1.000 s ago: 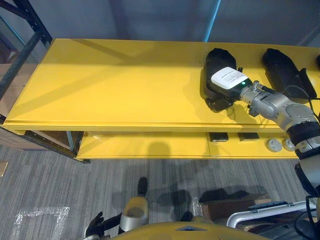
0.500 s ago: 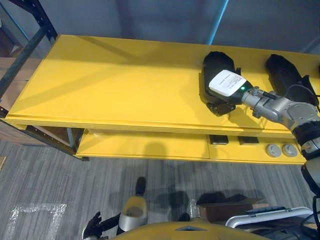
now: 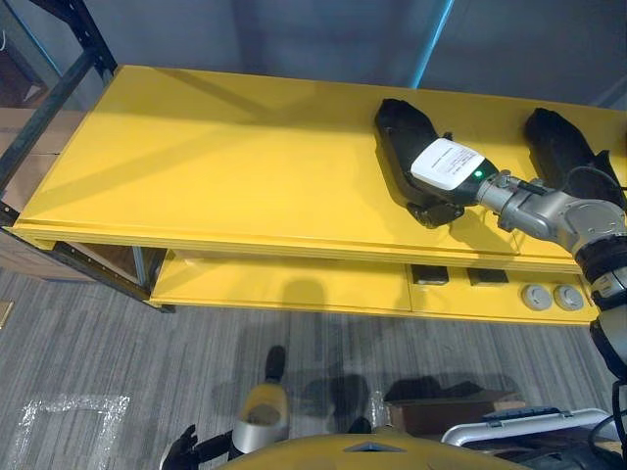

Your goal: Walk over and take three plastic housings, then place them on the shelf

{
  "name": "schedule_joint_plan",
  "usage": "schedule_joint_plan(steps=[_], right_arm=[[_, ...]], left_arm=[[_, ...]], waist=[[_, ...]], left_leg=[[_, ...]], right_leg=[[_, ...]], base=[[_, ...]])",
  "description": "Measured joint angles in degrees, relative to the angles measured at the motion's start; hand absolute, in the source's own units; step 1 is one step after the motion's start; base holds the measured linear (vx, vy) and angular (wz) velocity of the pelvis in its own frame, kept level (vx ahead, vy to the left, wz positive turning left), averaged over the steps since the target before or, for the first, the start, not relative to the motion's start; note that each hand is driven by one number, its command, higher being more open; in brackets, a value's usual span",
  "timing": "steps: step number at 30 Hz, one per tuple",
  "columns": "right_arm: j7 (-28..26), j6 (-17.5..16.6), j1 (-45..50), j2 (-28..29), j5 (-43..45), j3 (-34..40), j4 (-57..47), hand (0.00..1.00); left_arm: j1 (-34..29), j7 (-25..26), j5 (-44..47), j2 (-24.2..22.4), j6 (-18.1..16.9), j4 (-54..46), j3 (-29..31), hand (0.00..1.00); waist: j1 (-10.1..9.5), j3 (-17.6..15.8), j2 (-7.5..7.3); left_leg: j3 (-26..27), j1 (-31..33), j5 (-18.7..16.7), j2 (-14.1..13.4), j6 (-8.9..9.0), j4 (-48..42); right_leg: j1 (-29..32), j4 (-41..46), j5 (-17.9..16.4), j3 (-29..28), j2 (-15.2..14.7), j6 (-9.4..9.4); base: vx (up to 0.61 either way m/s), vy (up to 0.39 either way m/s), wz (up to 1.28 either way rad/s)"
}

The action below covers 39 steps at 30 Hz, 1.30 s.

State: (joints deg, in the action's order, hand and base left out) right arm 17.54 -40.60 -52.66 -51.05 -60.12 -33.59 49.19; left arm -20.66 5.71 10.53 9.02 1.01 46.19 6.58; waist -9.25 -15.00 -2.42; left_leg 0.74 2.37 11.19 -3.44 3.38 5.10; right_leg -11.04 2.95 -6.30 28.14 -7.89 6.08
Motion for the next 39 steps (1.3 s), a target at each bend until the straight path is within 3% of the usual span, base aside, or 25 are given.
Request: schedule_joint_plan(steps=[11, 19, 36, 37, 39], right_arm=[[-8.0, 4.0, 0.0, 0.0, 9.0, -0.5, 0.8, 0.00], [-12.3, 5.9, -0.1, 0.1, 12.2, 0.3, 0.6, 0.00], [-14.7, 10.5, -0.1, 2.5, 13.3, 2.5, 0.8, 0.00], [-14.7, 10.5, -0.1, 2.5, 13.3, 2.6, 0.8, 1.00], [-14.4, 10.5, -0.1, 2.5, 13.4, 2.6, 0.8, 1.00]], left_arm=[[0.0, -0.4, 0.0, 0.0, 0.0, 0.0, 0.0, 1.00], [0.0, -0.3, 0.1, -0.2, 0.0, -0.1, -0.2, 1.00], [0.0, 0.1, 0.5, -0.3, 0.3, -0.3, -1.4, 1.00], [0.0, 0.1, 0.5, -0.4, 0.3, -0.3, -1.4, 1.00], [0.0, 0.1, 0.5, -0.4, 0.3, -0.3, -1.4, 1.00]], waist=[[0.04, -0.1, 0.57], [0.10, -0.1, 1.87], [0.22, -0.4, 2.69], [0.23, -0.4, 2.74], [0.23, -0.4, 2.76]], left_leg=[[-0.1, 0.2, 0.1, 0.0, -0.03, 0.0], [0.0, 0.1, 0.1, -0.1, -0.03, 0.0], [1.0, 0.1, -0.1, -0.3, 0.16, 0.0], [1.1, 0.1, -0.1, -0.3, 0.15, 0.0], [1.1, 0.1, -0.1, -0.3, 0.15, 0.0]], right_leg=[[0.1, 0.0, -0.3, -0.1, 0.0, -0.41], [0.1, 0.1, -0.3, -0.2, 0.0, -0.44], [1.1, 1.1, -0.2, -1.4, 0.0, -0.41], [1.2, 1.1, -0.2, -1.5, 0.0, -0.38], [1.2, 1.1, -0.2, -1.5, 0.0, -0.37]], base=[[0.00, -0.002, 0.01], [0.00, 0.000, 0.00], [0.00, -0.002, -0.02], [0.00, 0.000, 0.00], [0.00, 0.000, 0.00]])
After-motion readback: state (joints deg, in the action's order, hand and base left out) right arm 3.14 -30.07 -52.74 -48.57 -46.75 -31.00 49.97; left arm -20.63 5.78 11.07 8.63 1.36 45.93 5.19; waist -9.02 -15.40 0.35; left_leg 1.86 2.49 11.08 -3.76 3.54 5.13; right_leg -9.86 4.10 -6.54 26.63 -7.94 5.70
